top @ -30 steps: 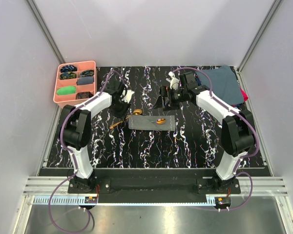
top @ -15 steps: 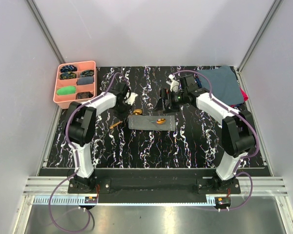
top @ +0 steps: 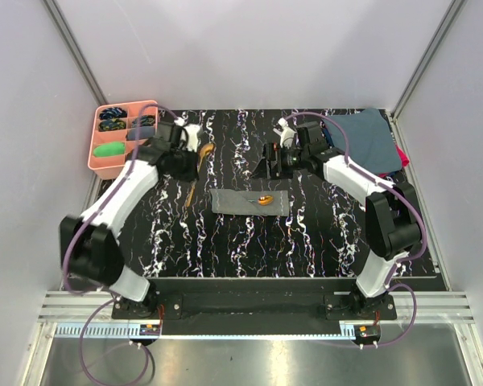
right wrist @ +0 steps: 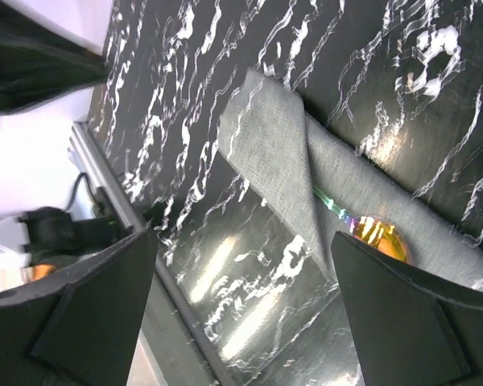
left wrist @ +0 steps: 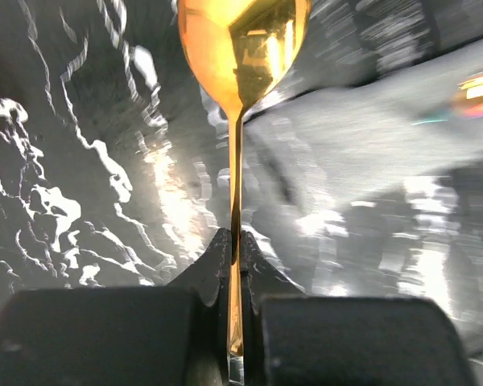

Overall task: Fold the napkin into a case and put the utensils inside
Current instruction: Pick up the spoon from the corner of the board, then pass from the left arm to the right

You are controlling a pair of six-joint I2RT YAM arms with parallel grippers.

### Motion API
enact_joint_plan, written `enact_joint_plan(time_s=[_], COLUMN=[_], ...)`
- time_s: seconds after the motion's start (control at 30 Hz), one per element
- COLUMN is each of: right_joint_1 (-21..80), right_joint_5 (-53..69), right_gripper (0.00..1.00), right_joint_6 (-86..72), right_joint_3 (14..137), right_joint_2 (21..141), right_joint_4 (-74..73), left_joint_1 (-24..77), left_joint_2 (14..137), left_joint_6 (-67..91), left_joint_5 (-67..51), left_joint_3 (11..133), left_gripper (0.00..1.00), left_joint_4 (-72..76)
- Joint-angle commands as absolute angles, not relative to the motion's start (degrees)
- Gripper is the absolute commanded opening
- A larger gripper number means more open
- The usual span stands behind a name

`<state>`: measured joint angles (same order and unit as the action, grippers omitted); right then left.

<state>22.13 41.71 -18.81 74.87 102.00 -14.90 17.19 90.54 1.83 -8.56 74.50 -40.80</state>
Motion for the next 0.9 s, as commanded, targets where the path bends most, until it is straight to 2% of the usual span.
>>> enact_joint_plan(time_s=[0.0, 0.1, 0.13, 0.17, 0.23, 0.37, 0.47, 0.57, 0.73, 0.87], right_joint_1=[22.9, 23.0, 23.0, 23.0, 24.3, 27.0, 28.8, 31.1, 33.2, 33.5], right_joint_5=[44.7, 44.8, 45.0, 44.8, 45.3, 49.0, 51.3, 56.9, 57.0, 58.3], right_gripper=[1.0, 1.0, 1.0, 1.0, 1.0, 1.0, 0.97, 0.83, 0.83, 0.77], right_joint_6=[-11.0, -2.7, -1.0, 0.7, 8.7, 14.1, 15.9, 15.2, 14.9, 15.2], right_joint_3=[69.4, 62.6, 56.9, 54.6, 52.8, 53.1, 52.6, 51.7, 51.1, 51.7], right_joint_2=[98.1, 92.7, 90.1, 89.2, 88.3, 89.1, 89.3, 89.5, 89.8, 89.6], right_joint_4=[-0.6, 10.6, 15.2, 23.3, 25.7, 29.6, 33.4, 38.4, 41.0, 38.7], left_joint_1=[15.2, 15.1, 15.0, 15.0, 15.0, 15.0, 15.0, 15.1, 17.1, 17.2], left_joint_2=[83.7, 81.1, 80.0, 77.7, 75.9, 70.8, 68.1, 66.4, 65.0, 64.5], left_joint_6=[12.4, 17.7, 19.2, 22.3, 24.6, 32.8, 37.4, 40.9, 42.1, 43.2], left_joint_5=[-29.8, -40.0, -42.2, -47.1, -51.1, -60.4, -63.9, -66.5, -66.9, -67.1], left_joint_3=[70.4, 66.4, 64.9, 62.2, 60.3, 54.6, 50.6, 46.9, 44.0, 42.6], left_gripper=[0.0, 0.0, 0.0, 0.0, 0.0, 0.0, 0.0, 0.0, 0.0, 0.0], left_joint_4=[-40.1, -39.3, -36.7, -35.3, -32.7, -26.7, -23.1, -20.5, -19.5, -18.4])
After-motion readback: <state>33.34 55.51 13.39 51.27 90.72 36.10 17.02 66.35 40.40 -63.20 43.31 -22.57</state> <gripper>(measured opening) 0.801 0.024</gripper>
